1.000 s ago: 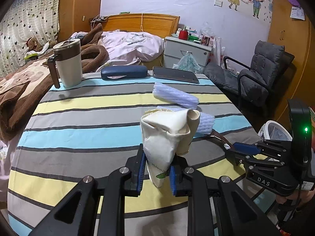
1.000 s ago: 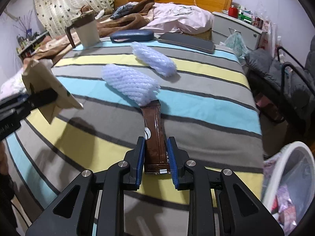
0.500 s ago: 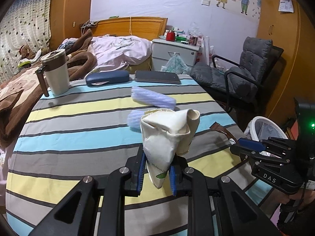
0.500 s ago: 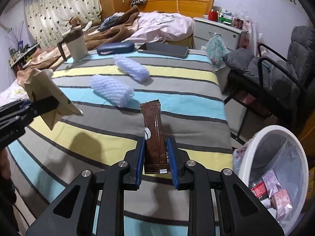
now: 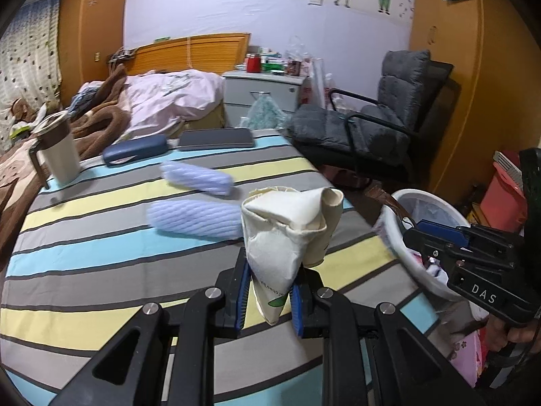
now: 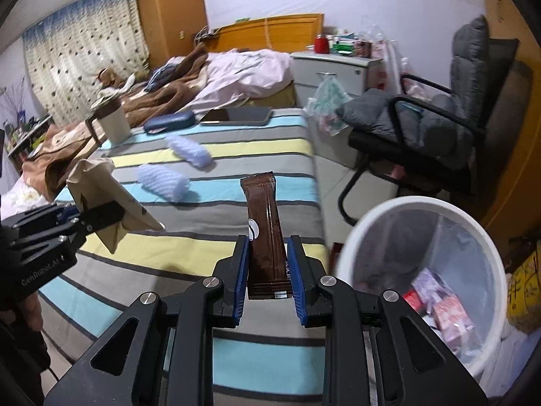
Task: Collect trash
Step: 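Carry the cloth bag and brown wrapper over the white bin and open both grippers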
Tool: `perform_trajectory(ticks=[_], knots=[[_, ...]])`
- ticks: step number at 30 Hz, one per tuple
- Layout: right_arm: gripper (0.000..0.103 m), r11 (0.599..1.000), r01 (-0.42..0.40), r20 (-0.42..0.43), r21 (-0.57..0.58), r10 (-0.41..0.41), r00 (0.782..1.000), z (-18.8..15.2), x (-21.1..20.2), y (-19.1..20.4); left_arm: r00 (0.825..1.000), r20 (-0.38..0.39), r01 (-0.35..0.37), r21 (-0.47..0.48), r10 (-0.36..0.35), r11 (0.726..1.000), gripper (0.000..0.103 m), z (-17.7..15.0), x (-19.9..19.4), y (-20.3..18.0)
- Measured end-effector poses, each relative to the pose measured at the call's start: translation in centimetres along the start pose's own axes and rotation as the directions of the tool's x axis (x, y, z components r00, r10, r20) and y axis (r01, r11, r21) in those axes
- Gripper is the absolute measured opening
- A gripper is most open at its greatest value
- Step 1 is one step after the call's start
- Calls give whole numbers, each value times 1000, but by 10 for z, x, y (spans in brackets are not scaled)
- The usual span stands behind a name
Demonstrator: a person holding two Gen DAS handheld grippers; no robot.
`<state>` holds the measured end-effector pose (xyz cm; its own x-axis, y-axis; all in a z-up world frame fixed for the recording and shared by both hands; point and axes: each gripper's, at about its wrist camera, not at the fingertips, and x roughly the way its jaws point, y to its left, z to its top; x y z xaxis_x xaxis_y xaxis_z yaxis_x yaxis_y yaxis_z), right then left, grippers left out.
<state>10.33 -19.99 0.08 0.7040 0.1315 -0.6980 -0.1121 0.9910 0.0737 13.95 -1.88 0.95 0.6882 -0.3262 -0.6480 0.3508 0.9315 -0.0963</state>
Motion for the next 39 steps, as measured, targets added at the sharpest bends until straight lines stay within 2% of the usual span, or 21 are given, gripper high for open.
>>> perform_trajectory(ticks=[13, 23, 31, 39], knots=[[26, 986, 117, 37, 119, -122, 992, -18, -32, -59, 994, -14, 113, 111, -112, 987, 22, 10, 17, -82], [26, 962, 189, 14, 198, -195, 981, -33, -42, -100, 981, -51, 191, 181, -185, 965, 22, 17, 37, -140], [26, 943, 234, -29, 236, -234, 972, -44, -41, -123, 972, -95, 232, 210, -216, 950, 22, 17, 56, -170], [26, 928, 267, -77, 262, -255, 964, -49, -34, -142, 965, -131, 250, 205, -227, 946, 23, 16, 72, -184]])
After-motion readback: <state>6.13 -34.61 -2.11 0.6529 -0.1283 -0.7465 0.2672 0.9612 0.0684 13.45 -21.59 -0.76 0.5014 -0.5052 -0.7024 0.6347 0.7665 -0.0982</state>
